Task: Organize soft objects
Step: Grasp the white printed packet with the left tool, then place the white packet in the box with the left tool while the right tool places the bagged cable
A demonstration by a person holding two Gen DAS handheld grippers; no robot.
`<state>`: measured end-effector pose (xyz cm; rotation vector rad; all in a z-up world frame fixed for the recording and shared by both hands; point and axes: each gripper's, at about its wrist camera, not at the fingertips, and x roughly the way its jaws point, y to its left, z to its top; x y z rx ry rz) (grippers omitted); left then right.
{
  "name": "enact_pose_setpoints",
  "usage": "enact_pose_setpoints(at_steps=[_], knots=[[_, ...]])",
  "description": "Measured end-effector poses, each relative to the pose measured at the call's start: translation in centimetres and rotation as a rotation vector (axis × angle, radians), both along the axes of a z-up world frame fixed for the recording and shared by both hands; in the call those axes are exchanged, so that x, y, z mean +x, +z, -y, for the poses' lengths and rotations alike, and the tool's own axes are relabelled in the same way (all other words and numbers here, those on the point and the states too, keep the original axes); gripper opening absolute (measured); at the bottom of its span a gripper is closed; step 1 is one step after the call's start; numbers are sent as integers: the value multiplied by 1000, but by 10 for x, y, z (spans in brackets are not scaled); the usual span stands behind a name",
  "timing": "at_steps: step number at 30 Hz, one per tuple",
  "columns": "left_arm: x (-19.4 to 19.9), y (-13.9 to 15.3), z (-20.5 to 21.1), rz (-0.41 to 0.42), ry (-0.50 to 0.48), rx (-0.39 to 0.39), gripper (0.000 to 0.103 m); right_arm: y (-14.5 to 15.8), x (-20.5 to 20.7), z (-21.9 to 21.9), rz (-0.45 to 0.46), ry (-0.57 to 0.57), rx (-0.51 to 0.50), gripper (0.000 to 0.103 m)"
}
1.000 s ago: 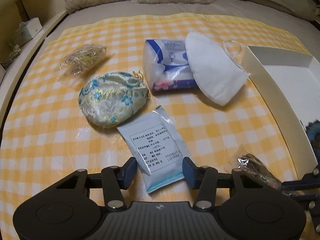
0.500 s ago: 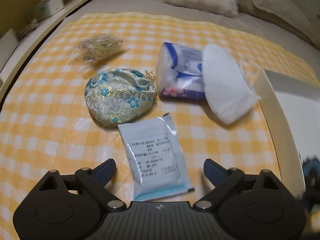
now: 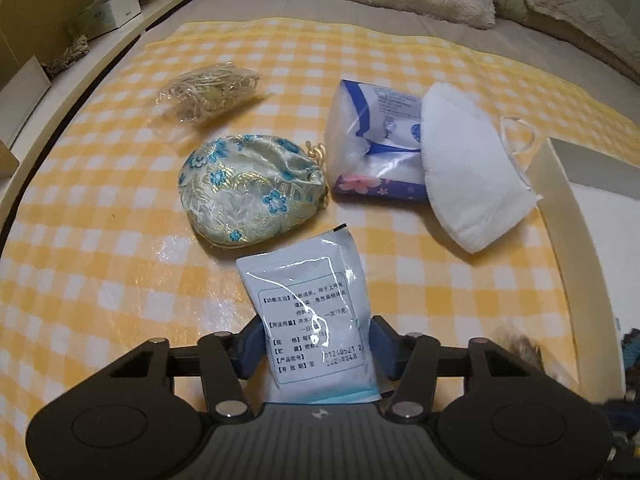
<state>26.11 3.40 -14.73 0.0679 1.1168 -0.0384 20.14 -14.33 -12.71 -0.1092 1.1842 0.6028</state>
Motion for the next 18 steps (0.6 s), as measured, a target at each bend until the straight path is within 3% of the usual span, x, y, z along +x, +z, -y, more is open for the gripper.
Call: enact_pose_setpoints(at_steps=[7,18], knots=[[-20,24,2,54,-10,-65,54,21,-5,12,71,-47,33,16],[-52,87,25,216,-74,-147,54,75,-16,56,281,-163,92,16]])
